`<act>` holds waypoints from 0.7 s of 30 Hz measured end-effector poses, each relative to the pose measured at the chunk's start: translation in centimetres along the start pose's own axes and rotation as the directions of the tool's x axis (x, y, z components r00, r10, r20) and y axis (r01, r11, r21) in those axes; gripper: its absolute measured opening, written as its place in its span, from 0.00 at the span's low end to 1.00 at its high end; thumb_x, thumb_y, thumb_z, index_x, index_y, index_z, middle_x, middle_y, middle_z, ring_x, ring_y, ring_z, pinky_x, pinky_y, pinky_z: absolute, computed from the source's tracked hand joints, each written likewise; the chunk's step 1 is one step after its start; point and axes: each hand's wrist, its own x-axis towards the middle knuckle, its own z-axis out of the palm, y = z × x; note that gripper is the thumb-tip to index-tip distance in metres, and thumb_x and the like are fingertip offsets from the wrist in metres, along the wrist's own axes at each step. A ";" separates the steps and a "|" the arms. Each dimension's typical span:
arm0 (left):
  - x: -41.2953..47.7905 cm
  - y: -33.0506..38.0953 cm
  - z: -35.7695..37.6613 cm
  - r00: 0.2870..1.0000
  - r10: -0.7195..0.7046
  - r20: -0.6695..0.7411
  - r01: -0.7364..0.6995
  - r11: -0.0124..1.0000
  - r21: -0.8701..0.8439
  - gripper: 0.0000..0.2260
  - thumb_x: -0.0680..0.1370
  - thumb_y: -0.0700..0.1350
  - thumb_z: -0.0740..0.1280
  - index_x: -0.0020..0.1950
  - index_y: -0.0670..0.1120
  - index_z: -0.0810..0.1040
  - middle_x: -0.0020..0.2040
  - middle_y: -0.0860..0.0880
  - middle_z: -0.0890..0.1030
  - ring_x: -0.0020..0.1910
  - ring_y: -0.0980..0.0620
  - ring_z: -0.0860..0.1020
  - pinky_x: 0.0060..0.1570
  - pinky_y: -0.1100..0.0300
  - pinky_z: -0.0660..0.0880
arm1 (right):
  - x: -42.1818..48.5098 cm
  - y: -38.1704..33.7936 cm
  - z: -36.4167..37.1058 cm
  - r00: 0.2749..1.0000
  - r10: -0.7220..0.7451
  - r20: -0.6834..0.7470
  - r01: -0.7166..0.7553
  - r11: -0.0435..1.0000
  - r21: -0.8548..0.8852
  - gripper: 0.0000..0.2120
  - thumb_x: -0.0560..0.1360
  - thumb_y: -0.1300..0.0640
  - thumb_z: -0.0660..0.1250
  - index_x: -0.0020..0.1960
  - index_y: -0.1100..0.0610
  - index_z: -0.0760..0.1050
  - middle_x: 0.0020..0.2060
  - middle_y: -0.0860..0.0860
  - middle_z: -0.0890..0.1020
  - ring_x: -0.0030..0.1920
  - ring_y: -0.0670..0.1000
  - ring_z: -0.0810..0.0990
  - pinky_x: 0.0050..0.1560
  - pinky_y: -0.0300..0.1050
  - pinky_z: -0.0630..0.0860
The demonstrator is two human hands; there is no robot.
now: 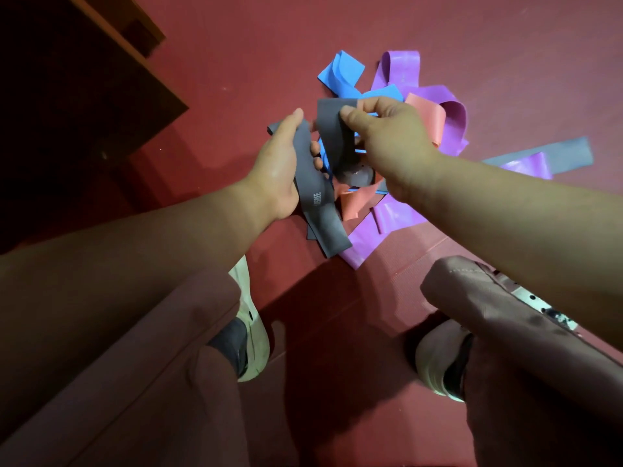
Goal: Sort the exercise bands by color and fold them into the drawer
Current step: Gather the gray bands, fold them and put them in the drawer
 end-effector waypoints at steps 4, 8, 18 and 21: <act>-0.1 0.0 0.3 1.000 -0.013 0.005 0.013 1.000 -0.001 0.17 0.79 0.58 0.62 0.39 0.47 0.73 0.31 0.50 0.72 0.29 0.52 0.71 0.36 0.57 0.71 | -0.8 -0.1 0.3 0.984 0.122 0.127 -0.139 0.980 0.142 0.03 0.80 0.60 0.62 0.48 0.59 0.71 0.38 0.62 0.80 0.31 0.54 0.79 0.30 0.42 0.78; -0.2 0.1 0.2 1.000 0.014 -0.004 -0.013 0.999 0.052 0.18 0.79 0.58 0.61 0.39 0.46 0.75 0.33 0.49 0.74 0.30 0.51 0.73 0.38 0.56 0.72 | -0.2 0.0 0.0 0.982 0.136 0.131 -0.149 0.984 0.098 0.04 0.80 0.60 0.62 0.49 0.59 0.75 0.39 0.60 0.82 0.34 0.57 0.80 0.36 0.47 0.79; -0.4 0.3 -0.3 0.987 -0.104 0.126 0.107 0.994 -0.015 0.41 0.74 0.74 0.49 0.70 0.44 0.74 0.65 0.38 0.77 0.62 0.38 0.78 0.61 0.36 0.73 | -0.1 0.7 0.4 0.971 0.104 0.214 -0.097 0.994 -0.041 0.05 0.78 0.60 0.66 0.43 0.57 0.77 0.38 0.53 0.80 0.37 0.52 0.79 0.39 0.44 0.77; -1.1 0.0 0.3 0.971 -0.136 0.198 0.146 0.989 -0.037 0.42 0.73 0.75 0.47 0.70 0.44 0.73 0.66 0.36 0.75 0.65 0.36 0.75 0.62 0.30 0.68 | -0.2 0.7 0.7 0.979 0.066 0.193 -0.047 0.994 -0.104 0.08 0.77 0.59 0.68 0.39 0.52 0.75 0.35 0.50 0.79 0.31 0.48 0.77 0.31 0.37 0.73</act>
